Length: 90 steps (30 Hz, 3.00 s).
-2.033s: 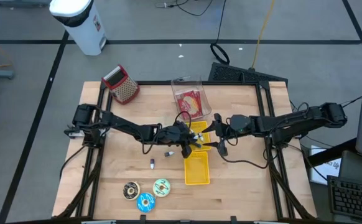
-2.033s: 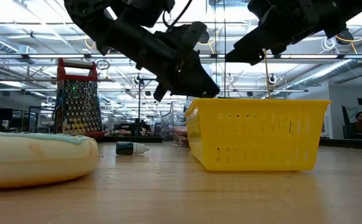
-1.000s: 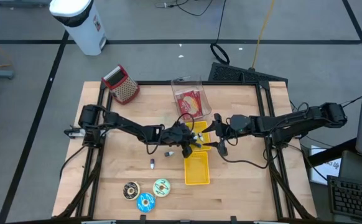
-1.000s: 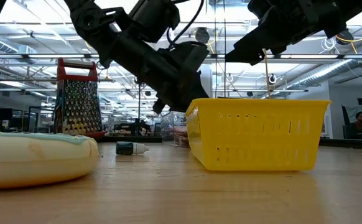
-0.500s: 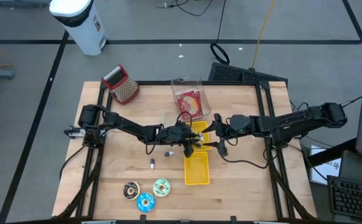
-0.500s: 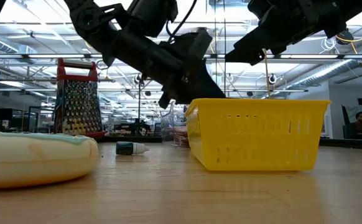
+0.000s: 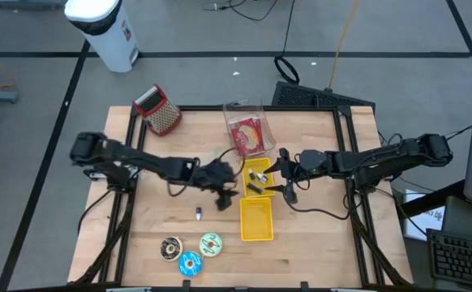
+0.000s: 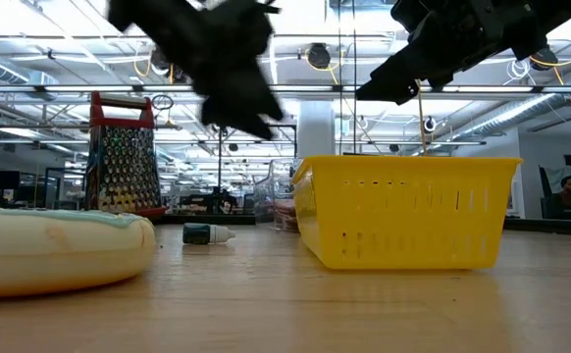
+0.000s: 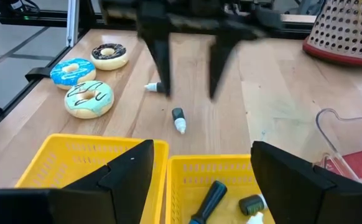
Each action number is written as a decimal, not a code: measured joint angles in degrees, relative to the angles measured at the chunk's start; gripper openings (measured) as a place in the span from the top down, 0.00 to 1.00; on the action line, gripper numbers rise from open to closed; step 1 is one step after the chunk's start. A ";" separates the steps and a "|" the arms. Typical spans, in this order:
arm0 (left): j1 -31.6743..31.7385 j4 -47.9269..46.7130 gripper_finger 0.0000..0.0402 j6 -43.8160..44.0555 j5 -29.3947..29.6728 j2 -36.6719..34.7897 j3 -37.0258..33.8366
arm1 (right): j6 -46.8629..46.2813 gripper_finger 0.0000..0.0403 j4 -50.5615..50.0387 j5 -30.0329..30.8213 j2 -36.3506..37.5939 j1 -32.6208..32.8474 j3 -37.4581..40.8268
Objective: Pick & Place Food Item
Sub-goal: Put the purple food coloring bottle into the top yellow bin
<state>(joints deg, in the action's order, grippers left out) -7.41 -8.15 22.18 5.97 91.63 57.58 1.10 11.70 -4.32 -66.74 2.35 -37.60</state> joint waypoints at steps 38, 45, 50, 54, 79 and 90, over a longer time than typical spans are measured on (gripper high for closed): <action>-15.82 -29.27 0.44 12.34 -11.52 10.39 -0.02 | -0.48 0.36 0.44 -0.02 -0.02 0.02 0.00; -15.79 -27.15 0.44 6.64 -5.74 10.48 0.00 | -0.48 0.36 0.44 -0.02 -0.02 0.02 0.00; -15.59 -25.18 0.44 3.91 -2.74 10.57 -0.10 | -0.48 0.36 0.43 -0.02 -0.02 0.02 0.00; -15.44 -23.56 0.44 3.15 -1.64 10.63 -0.16 | -0.48 0.36 0.44 -0.02 -0.02 0.00 0.00; -11.54 -32.54 0.44 29.00 5.00 1.99 -0.13 | -0.48 0.36 0.39 -0.02 -0.02 0.01 -0.02; -8.62 -29.39 0.44 47.61 0.63 6.27 -0.11 | -0.89 0.36 0.39 -0.02 -0.02 0.02 -0.02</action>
<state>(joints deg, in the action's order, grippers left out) -16.03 -37.54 69.78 6.60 97.90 57.47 0.22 12.10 -4.34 -66.76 2.37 -37.63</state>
